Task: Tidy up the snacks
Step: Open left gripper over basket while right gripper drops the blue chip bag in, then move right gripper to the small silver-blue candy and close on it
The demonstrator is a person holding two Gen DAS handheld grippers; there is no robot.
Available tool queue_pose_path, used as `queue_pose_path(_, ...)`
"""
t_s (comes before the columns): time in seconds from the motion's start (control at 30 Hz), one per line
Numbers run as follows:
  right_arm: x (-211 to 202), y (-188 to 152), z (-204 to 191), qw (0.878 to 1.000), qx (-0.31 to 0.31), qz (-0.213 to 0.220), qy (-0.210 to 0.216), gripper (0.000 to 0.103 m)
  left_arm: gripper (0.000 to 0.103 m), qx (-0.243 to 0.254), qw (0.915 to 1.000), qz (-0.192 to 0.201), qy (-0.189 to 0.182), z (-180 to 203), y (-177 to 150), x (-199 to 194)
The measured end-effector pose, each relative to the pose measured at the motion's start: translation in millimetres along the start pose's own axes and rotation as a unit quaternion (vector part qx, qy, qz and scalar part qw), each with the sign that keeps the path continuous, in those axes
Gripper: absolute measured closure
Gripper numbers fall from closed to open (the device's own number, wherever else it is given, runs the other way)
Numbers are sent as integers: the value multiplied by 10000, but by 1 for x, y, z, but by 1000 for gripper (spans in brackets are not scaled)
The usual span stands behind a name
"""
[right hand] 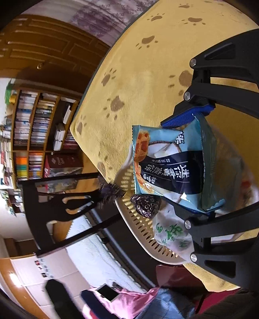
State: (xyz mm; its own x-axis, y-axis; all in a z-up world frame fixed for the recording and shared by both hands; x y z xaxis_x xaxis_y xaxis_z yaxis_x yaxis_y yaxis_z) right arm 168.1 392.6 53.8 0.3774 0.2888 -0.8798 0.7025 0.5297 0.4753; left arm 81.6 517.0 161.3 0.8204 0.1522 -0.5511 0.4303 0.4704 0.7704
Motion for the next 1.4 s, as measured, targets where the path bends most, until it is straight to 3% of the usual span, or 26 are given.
queue_pose_path(0.27,3,3,-26,9996,-271,47,87,36,31,-123,9999,15,-1,-6,2,-1)
queue_pose_path(0.63,-14,1,-6,9967,170,457,644,29,30,-133,9999,-17,-8,-3,1,0)
queue_pose_path(1.0,-33,-19,44,9885,988,730,884,29,27,-8,9999,-56,-88,5,-4,2)
queue_pose_path(1.4,-45,-74,126,9727,2003,857,794,29,24,372,9989,-151,-245,36,-18,3)
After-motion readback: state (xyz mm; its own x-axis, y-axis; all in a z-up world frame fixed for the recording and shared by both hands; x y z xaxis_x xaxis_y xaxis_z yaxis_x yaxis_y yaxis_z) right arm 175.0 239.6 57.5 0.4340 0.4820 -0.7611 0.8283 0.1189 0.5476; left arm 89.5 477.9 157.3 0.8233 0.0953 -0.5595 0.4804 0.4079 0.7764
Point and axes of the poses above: each gripper's, at about its wrist camera, not at the fingertips, and x roughly the way its jaws point, z to its right, y to its top, the point moved 6 cm from there along x, roughly the way its jaws point, and after that the axes turned 10 degrees about -z, right-handed, at the moved point
